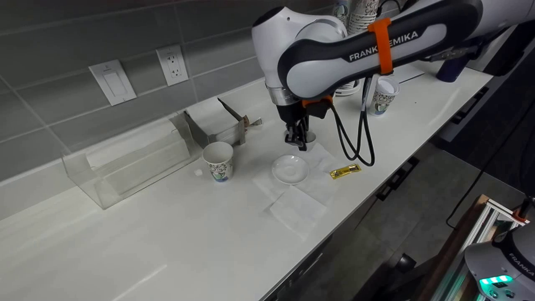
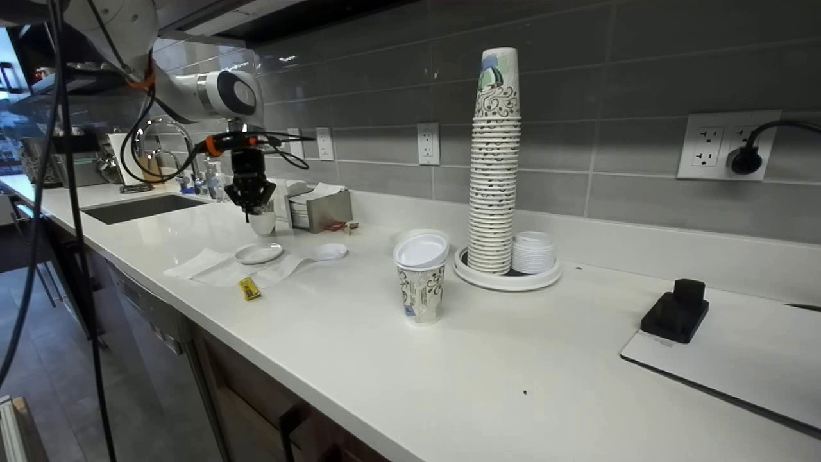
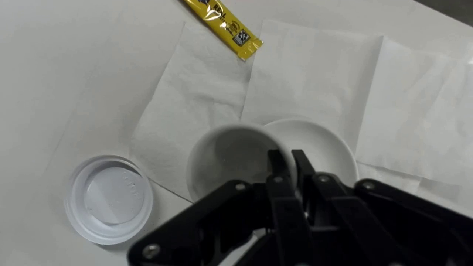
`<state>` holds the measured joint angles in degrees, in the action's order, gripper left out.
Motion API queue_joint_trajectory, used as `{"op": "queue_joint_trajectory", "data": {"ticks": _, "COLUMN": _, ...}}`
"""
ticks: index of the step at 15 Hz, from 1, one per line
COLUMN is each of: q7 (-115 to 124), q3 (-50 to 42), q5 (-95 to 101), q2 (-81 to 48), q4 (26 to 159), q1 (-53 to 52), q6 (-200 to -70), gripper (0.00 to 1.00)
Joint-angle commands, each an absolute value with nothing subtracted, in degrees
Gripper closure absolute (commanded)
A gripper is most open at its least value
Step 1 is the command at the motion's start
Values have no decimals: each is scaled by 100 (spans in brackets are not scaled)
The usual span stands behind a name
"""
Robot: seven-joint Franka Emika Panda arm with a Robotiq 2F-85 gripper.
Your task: Put the coffee cup on the side plate
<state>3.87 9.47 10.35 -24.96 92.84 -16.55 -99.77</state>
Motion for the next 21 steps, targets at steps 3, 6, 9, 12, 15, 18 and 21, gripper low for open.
{"op": "queue_joint_trajectory", "data": {"ticks": 3, "q7": 558, "q3": 1012, "q5": 965, "q2": -2846, "q4": 9219, "q1": -1793, "q6": -10604, "gripper": 98}}
{"op": "queue_joint_trajectory", "data": {"ticks": 6, "q7": 726, "q3": 1028, "q5": 864, "q2": -2960, "q4": 9279, "q1": -1856, "q6": -10567, "gripper": 98}}
{"op": "queue_joint_trajectory", "data": {"ticks": 9, "q7": 954, "q3": 984, "q5": 963, "q2": -3068, "q4": 9305, "q1": -1943, "q6": -10778, "gripper": 98}}
{"op": "queue_joint_trajectory", "data": {"ticks": 12, "q7": 1093, "q3": 970, "q5": 995, "q2": -3160, "q4": 9258, "q1": -2007, "q6": -10970, "gripper": 98}}
{"op": "queue_joint_trajectory", "data": {"ticks": 15, "q7": 1149, "q3": 956, "q5": 982, "q2": -3205, "q4": 9259, "q1": -2025, "q6": -11011, "gripper": 98}}
{"op": "queue_joint_trajectory", "data": {"ticks": 18, "q7": 1296, "q3": 912, "q5": 1001, "q2": -3222, "q4": 9260, "q1": -2051, "q6": -10950, "gripper": 98}}
{"op": "queue_joint_trajectory", "data": {"ticks": 21, "q7": 1416, "q3": 873, "q5": 1043, "q2": -3251, "q4": 9241, "q1": -2078, "q6": -10925, "gripper": 98}}
